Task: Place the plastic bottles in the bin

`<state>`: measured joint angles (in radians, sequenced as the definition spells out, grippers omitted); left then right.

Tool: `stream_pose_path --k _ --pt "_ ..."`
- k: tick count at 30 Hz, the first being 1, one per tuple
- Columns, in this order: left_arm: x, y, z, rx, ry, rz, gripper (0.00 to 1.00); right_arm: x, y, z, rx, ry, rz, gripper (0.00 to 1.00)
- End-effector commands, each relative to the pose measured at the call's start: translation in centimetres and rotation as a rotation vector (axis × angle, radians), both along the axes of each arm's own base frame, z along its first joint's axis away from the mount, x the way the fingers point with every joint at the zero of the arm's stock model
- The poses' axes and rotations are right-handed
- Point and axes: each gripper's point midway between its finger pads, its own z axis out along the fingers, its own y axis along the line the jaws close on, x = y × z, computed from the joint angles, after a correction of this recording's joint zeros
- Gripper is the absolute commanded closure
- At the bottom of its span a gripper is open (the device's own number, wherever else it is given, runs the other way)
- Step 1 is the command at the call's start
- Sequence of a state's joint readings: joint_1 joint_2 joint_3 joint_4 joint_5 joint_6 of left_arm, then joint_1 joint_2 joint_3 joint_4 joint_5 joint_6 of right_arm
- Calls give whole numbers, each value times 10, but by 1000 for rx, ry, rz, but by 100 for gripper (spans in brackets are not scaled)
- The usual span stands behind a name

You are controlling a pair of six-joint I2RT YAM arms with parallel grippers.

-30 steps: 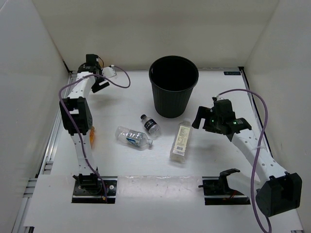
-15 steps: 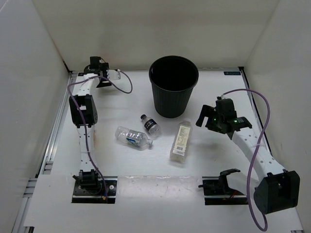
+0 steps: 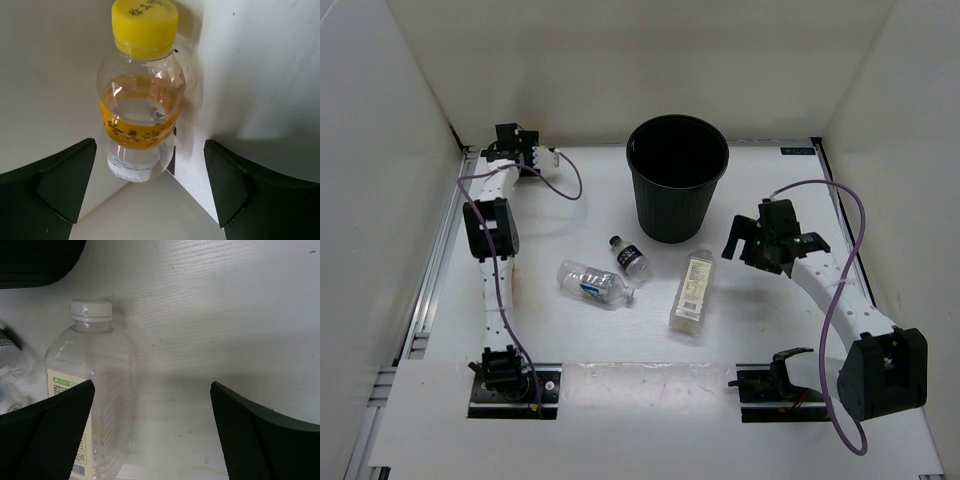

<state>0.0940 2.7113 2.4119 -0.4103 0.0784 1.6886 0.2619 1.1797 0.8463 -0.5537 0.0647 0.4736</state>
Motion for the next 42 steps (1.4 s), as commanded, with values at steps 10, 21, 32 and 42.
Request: stream_pose_path --k 10,21,32,42 --pt "24 -19 -9 -44 -87 -91 0 12 -10 22 -51 -37 -24 0" --pt "25 -24 -22 -82 -90 -95 89 13 -15 30 -79 -46 -35 0" --pt "9 -36 67 -344 -164 13 89 7 -17 30 -74 -46 -43 0" --pt "-19 -41 120 -563 -179 113 89 1 -18 39 -54 -95 -52 0"
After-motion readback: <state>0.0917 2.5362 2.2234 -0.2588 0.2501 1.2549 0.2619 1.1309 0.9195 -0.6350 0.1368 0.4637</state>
